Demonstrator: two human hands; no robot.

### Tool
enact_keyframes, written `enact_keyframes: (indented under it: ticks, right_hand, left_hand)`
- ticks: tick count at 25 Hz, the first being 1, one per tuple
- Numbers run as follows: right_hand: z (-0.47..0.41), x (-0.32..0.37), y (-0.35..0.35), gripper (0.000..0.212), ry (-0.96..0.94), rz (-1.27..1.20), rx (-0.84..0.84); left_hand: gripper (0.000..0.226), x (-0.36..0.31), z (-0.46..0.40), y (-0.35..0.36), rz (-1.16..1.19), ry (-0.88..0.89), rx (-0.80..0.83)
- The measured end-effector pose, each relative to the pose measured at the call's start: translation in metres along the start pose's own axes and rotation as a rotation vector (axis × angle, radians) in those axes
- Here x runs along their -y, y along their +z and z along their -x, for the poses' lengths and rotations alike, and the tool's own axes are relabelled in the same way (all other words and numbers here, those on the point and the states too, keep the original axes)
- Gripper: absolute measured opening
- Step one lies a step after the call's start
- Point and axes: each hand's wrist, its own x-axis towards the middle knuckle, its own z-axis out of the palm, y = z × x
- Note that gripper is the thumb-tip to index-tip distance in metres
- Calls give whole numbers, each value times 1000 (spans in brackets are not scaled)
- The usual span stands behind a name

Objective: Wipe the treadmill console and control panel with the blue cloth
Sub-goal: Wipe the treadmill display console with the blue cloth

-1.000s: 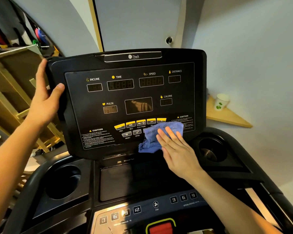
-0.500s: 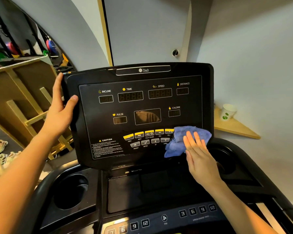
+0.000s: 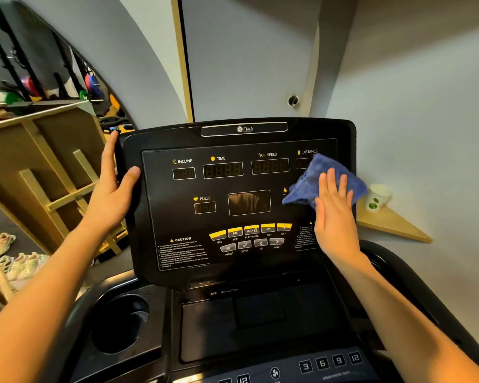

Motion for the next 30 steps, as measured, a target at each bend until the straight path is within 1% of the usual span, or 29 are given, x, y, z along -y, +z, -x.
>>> enact_keyframes:
  ticks: [5, 8, 13, 17, 24, 30]
  right_hand:
    - [-48, 15, -11, 65, 23, 6, -94]
    - [-61, 24, -7, 62, 78, 18, -141]
    - [-65, 42, 0, 57, 143, -17, -173]
    - [-67, 66, 4, 57, 143, -20, -172]
    - [-60, 124, 22, 58, 22, -30, -152]
    - [-50, 175, 33, 60, -78, -17, -86]
  left_hand:
    - [66, 2, 0, -1, -9, -22, 0]
    - [66, 4, -2, -3, -17, -3, 6]
    - [67, 4, -3, -4, -33, -2, 15]
    - [67, 2, -2, -3, -30, -4, 20]
    - [68, -1, -2, -3, -36, -18, 29]
    - [68, 0, -3, -3, -48, -16, 30]
